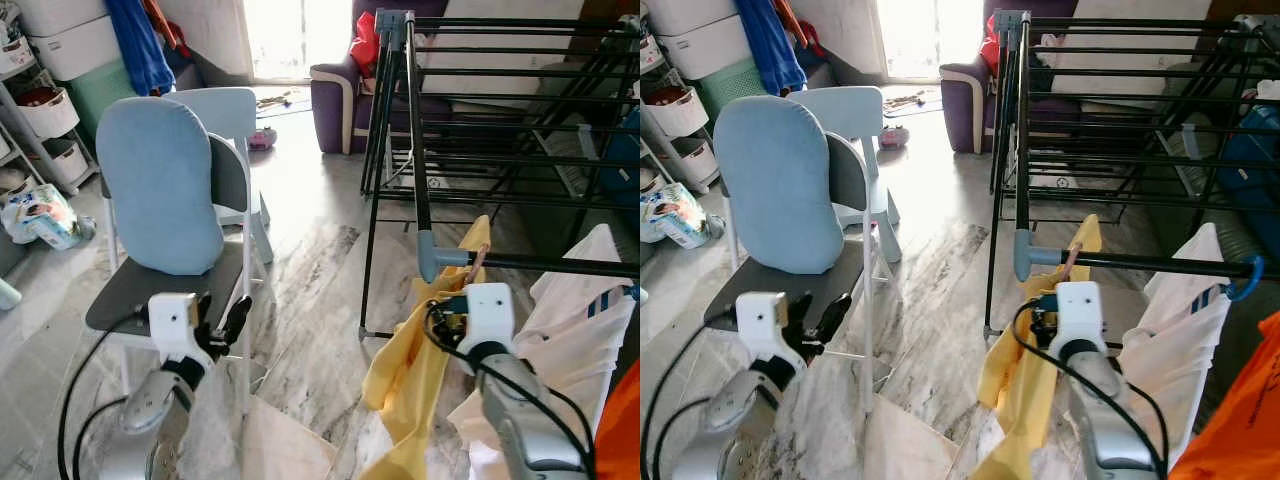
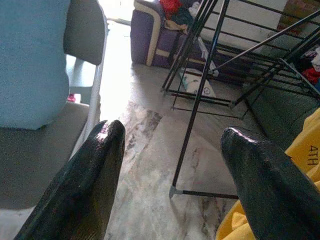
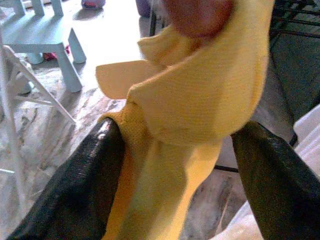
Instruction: Hang hanger
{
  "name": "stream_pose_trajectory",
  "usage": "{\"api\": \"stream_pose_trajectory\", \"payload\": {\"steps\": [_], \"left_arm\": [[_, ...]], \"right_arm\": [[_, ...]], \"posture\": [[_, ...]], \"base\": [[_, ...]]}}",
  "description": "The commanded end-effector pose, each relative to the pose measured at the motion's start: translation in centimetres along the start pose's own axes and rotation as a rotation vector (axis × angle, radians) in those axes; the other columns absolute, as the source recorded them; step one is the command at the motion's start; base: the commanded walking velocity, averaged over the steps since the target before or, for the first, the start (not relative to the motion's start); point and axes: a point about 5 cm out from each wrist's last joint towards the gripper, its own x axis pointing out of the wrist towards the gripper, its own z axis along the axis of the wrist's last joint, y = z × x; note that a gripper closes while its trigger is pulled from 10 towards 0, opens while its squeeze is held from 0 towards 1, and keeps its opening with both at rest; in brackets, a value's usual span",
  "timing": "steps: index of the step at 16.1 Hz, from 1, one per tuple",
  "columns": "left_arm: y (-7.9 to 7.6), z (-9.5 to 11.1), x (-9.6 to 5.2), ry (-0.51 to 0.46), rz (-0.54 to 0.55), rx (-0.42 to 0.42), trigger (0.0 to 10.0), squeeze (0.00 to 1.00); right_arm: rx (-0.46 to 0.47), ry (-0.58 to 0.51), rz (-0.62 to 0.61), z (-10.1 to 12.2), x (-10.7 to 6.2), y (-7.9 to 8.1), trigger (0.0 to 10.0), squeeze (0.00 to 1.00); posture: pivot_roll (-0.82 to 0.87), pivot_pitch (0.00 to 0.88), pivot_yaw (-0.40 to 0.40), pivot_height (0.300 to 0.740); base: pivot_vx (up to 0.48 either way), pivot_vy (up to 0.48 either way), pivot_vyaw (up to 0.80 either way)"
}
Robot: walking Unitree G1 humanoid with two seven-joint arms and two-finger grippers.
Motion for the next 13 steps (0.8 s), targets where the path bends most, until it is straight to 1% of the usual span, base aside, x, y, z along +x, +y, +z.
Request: {"api": "stream_pose_trajectory", "payload": {"steps": [1, 2, 4, 6, 7, 8, 9, 10, 11, 13], "left_arm": [[0.4, 0.5, -0.1, -0.010, 0.016, 0.039, 10.0, 0.00], [0.3, 0.6, 0.0, -0.007, -0.004, 0.054, 10.0, 0.00], [0.0, 0.6, -0.1, 0.017, -0.062, 0.057, 10.0, 0.00], [-0.3, 0.4, -0.4, 0.039, -0.059, 0.082, 10.0, 0.00], [-1.0, 0.2, -0.7, 0.048, -0.056, 0.103, 10.0, 0.00], [-1.5, 0.2, -0.9, 0.041, -0.071, 0.129, 10.0, 0.00], [-1.9, 0.0, -1.1, 0.036, -0.071, 0.115, 10.0, 0.00], [-2.2, -0.5, -1.2, 0.046, -0.061, 0.098, 10.0, 0.00], [-2.3, -0.5, -1.2, 0.046, -0.066, 0.095, 10.0, 0.00], [-2.7, -0.4, -1.1, 0.047, -0.070, 0.091, 10.0, 0.00]], "right_arm": [[0.006, -0.033, -0.002, 0.6, -0.2, -0.5, 10.0, 1.00], [-0.003, -0.039, 0.008, 0.7, -0.3, -0.6, 10.0, 1.00], [-0.006, -0.040, 0.001, 0.7, -0.3, -0.9, 10.0, 1.00], [0.007, -0.048, -0.015, 0.6, -0.6, -1.1, 10.0, 1.00], [0.001, -0.069, -0.028, 0.8, -1.1, -1.6, 10.0, 1.00], [-0.007, -0.080, -0.032, 1.0, -1.3, -1.8, 10.0, 0.40], [-0.008, -0.093, -0.044, 1.1, -1.6, -2.0, 10.0, 0.00], [-0.014, -0.102, -0.057, 1.2, -1.9, -2.2, 10.0, 0.00], [-0.014, -0.106, -0.063, 1.2, -1.9, -2.3, 10.0, 0.00], [0.001, -0.147, -0.074, 2.0, -2.3, -2.3, 10.0, 0.00]], "posture": [[-0.12, 0.000, 0.033, 0.740], [-0.12, 0.000, 0.028, 0.740], [-0.12, 0.000, 0.024, 0.740], [-0.12, 0.000, 0.031, 0.740], [-0.13, 0.000, 0.029, 0.740], [-0.13, 0.000, 0.026, 0.740], [-0.14, 0.000, 0.027, 0.740], [-0.14, 0.000, 0.025, 0.740], [-0.14, 0.000, 0.025, 0.740], [-0.15, 0.000, 0.026, 0.740]], "base": [[0.000, 0.000, 0.00], [0.000, 0.000, 0.00], [0.000, 0.000, 0.00], [0.000, 0.000, 0.00], [0.000, 0.000, 0.00], [0.000, 0.000, 0.00], [0.000, 0.000, 0.00], [0.000, 0.000, 0.00], [0.000, 0.000, 0.00], [0.000, 0.000, 0.00]]}}
